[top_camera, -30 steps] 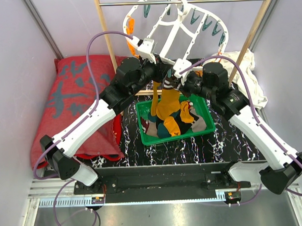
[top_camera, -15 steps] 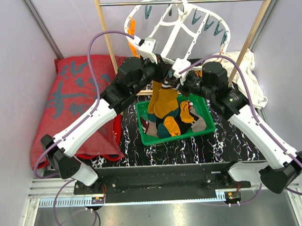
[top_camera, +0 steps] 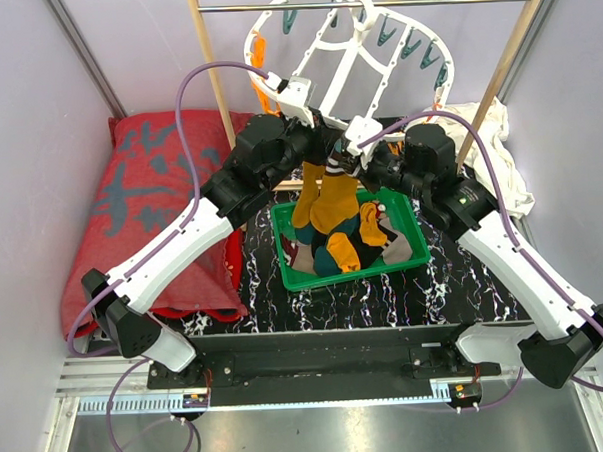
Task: Clip the socks to the hanger
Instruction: Clamp the sock onto the hanger.
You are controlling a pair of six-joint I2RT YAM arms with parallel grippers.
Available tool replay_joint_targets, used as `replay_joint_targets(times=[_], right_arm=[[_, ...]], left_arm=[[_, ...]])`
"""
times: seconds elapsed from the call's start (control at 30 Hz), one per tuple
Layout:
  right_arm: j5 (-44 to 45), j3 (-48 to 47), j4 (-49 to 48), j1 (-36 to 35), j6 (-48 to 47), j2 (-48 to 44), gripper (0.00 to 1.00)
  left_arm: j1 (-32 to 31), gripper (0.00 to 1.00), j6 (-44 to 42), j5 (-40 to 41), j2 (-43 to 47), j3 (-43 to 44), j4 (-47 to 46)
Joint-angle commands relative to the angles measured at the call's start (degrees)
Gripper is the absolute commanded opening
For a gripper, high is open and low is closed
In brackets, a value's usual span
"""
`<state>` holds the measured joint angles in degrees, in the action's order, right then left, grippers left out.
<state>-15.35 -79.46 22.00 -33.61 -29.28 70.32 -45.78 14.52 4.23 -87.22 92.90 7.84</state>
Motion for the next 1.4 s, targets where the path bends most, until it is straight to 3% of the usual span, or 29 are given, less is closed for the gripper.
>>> replay_joint_targets(times=[0.0, 0.37, 0.63, 0.73, 0.77, 1.0, 1.1, 1.37], right_arm=[[2.52, 0.01, -4.68, -0.50, -1.22, -2.12, 0.00], [4.54, 0.36, -7.76, -0.58, -2.36, -1.86, 0.00], [4.54, 0.80, -9.08, -0.50, -2.10, -1.42, 0.00], [4.46, 1.06, -9.96, -0.50, -1.75, -1.33, 0.05], [4.46, 1.24, -10.48, -0.50, -1.31, -1.50, 0.12], [8.31, 5.45, -13.73, -0.50, 1.50, -5.01, 0.47], [12.53, 9.49, -16.72, -0.50, 3.78, -8.44, 0.57], [21.14, 21.88, -30.93, -0.50, 9.67, -14.51, 0.56]], left_arm=[[-0.45, 0.07, -1.25, 0.61, 0.56, 2.37, 0.95], [-0.45, 0.10, -1.25, 0.43, 0.47, 3.07, 2.53], [-0.45, 0.61, -1.16, 0.34, 1.52, 3.07, 2.27], [-0.45, 0.69, -1.16, 0.60, 1.70, 3.07, 1.92], [-0.45, 0.71, -1.16, 0.78, 1.70, 3.07, 1.66], [-0.36, 0.69, -1.87, 3.50, 0.83, 2.90, 0.78], [-0.01, 0.69, -2.04, 4.12, 0.47, 2.90, 0.51], [0.69, 0.68, -2.31, 4.56, 0.38, 2.99, 0.25]])
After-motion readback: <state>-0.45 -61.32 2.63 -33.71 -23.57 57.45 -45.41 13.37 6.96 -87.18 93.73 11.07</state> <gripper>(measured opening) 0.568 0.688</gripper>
